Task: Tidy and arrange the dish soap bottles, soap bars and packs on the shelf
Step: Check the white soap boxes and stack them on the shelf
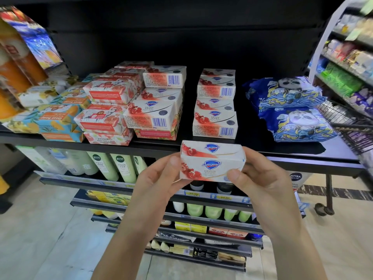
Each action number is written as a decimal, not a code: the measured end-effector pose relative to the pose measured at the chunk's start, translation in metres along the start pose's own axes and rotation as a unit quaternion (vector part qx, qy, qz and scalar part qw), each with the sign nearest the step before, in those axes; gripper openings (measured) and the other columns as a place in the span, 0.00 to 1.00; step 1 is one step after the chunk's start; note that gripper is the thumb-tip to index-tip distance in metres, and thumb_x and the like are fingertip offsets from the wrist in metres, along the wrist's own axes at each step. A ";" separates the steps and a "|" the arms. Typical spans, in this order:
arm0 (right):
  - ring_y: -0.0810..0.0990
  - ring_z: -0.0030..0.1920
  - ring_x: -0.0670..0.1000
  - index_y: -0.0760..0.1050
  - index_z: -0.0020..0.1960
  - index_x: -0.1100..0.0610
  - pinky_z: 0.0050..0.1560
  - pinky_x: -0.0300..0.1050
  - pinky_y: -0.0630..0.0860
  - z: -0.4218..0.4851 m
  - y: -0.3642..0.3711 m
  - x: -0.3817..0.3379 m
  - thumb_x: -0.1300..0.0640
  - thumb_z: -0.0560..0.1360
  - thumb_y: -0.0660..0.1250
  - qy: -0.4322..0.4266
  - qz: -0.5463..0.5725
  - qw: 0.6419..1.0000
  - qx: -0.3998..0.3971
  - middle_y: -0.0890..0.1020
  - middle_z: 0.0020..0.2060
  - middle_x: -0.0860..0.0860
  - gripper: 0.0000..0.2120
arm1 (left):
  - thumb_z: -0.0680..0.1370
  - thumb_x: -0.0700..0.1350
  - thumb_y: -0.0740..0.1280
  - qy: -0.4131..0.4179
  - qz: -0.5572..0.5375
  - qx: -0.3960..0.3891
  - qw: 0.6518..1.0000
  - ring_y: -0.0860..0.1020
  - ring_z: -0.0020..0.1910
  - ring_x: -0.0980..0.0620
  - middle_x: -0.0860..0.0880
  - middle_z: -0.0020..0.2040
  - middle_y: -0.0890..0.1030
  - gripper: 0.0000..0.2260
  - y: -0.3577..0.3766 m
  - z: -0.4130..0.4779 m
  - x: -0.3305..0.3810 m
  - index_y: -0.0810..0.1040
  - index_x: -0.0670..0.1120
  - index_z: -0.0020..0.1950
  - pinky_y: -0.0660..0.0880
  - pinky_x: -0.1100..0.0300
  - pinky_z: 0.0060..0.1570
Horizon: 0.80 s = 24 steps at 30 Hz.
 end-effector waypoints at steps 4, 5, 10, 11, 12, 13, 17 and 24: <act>0.84 0.61 0.55 0.78 0.66 0.60 0.58 0.43 0.80 0.001 -0.002 0.002 0.65 0.70 0.72 -0.014 -0.004 1.000 -0.014 0.86 0.58 0.55 0.23 | 0.73 0.64 0.65 -0.011 -0.025 -0.001 1.000 0.83 0.60 0.45 0.44 0.57 0.86 0.21 0.002 -0.001 0.005 0.88 0.50 0.51 0.79 0.52 0.63; 0.83 0.61 0.55 0.78 0.66 0.61 0.58 0.44 0.80 0.001 -0.002 0.003 0.65 0.70 0.72 -0.016 -0.007 1.000 -0.016 0.86 0.58 0.55 0.24 | 0.74 0.63 0.67 -0.012 -0.027 0.000 1.000 0.83 0.60 0.45 0.44 0.57 0.86 0.20 0.002 -0.001 0.005 0.88 0.49 0.50 0.79 0.52 0.63; 0.82 0.64 0.54 0.78 0.66 0.56 0.60 0.43 0.79 0.001 -0.001 0.002 0.63 0.69 0.74 -0.008 -0.011 0.999 -0.043 0.85 0.60 0.54 0.25 | 0.80 0.52 0.68 -0.019 -0.055 0.007 0.998 0.83 0.60 0.43 0.41 0.57 0.86 0.15 0.001 0.000 0.006 0.87 0.42 0.54 0.79 0.53 0.62; 0.82 0.64 0.52 0.77 0.67 0.55 0.60 0.41 0.79 0.001 -0.001 0.002 0.62 0.70 0.75 0.000 -0.016 0.998 -0.053 0.85 0.60 0.52 0.25 | 0.80 0.52 0.69 -0.017 -0.058 0.004 0.998 0.83 0.60 0.43 0.41 0.58 0.86 0.15 0.001 0.000 0.006 0.87 0.41 0.55 0.79 0.54 0.62; 0.81 0.65 0.50 0.77 0.68 0.53 0.60 0.39 0.78 0.001 -0.001 0.002 0.58 0.71 0.77 0.012 -0.023 0.998 -0.058 0.85 0.61 0.51 0.26 | 0.79 0.51 0.68 -0.013 -0.060 0.003 0.998 0.83 0.61 0.43 0.41 0.58 0.85 0.16 0.001 -0.001 0.006 0.86 0.41 0.56 0.79 0.55 0.62; 0.81 0.65 0.48 0.76 0.68 0.51 0.60 0.38 0.78 0.001 -0.001 0.003 0.52 0.72 0.78 0.028 -0.032 0.997 -0.059 0.85 0.61 0.49 0.26 | 0.78 0.50 0.67 -0.009 -0.064 0.004 0.998 0.83 0.61 0.43 0.41 0.58 0.85 0.17 0.001 -0.001 0.005 0.85 0.40 0.57 0.79 0.54 0.62; 0.83 0.61 0.52 0.77 0.69 0.49 0.66 0.55 0.77 -0.001 -0.003 0.008 0.26 0.64 0.74 0.088 -0.066 0.993 -0.040 0.84 0.62 0.49 0.41 | 0.77 0.48 0.67 0.005 -0.080 0.007 0.997 0.83 0.61 0.41 0.40 0.58 0.85 0.17 0.002 0.000 0.006 0.82 0.36 0.59 0.78 0.52 0.63; 0.85 0.54 0.54 0.84 0.58 0.50 0.66 0.62 0.76 -0.004 0.005 0.003 0.39 0.75 0.72 0.105 -0.048 0.993 -0.010 0.87 0.56 0.52 0.19 | 0.74 0.46 0.69 0.001 -0.079 0.026 0.997 0.85 0.58 0.46 0.42 0.54 0.87 0.24 0.001 -0.001 0.003 0.77 0.37 0.67 0.80 0.55 0.61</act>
Point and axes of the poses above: each hand's wrist, its own z-axis towards the middle knuckle, its own y-axis out of the palm, x = y × z, the point moved 4 cm from there along z, towards the middle knuckle
